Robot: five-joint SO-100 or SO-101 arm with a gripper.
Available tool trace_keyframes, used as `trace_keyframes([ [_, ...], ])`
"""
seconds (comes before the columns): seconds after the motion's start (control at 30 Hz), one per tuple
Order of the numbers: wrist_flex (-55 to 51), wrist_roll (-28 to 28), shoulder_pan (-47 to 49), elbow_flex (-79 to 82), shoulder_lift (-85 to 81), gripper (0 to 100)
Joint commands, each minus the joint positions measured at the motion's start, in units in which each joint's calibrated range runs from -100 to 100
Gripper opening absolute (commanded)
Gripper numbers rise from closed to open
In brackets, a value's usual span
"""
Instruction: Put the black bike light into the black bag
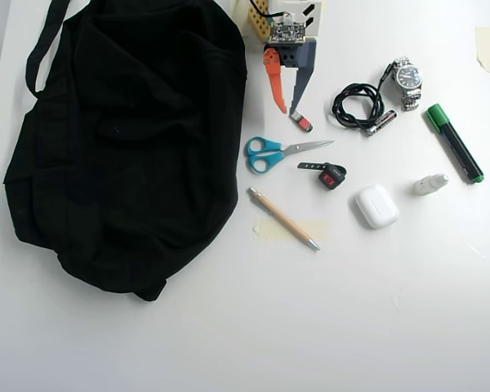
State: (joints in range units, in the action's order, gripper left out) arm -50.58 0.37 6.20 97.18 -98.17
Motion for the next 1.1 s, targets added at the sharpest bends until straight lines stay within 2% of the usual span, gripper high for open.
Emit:
trace_keyframes([
  [0.0, 2.17, -0.21, 3.00, -6.62, -1.42, 2],
  [0.27, 6.73, -0.21, 5.54, -18.93, 5.22, 2],
  [0.53, 8.37, -1.21, 6.29, -40.31, 35.34, 2],
  [0.67, 9.06, -4.72, 6.06, -45.52, 47.04, 2],
  [1.07, 11.47, -8.97, 7.78, -57.74, 71.94, 2],
])
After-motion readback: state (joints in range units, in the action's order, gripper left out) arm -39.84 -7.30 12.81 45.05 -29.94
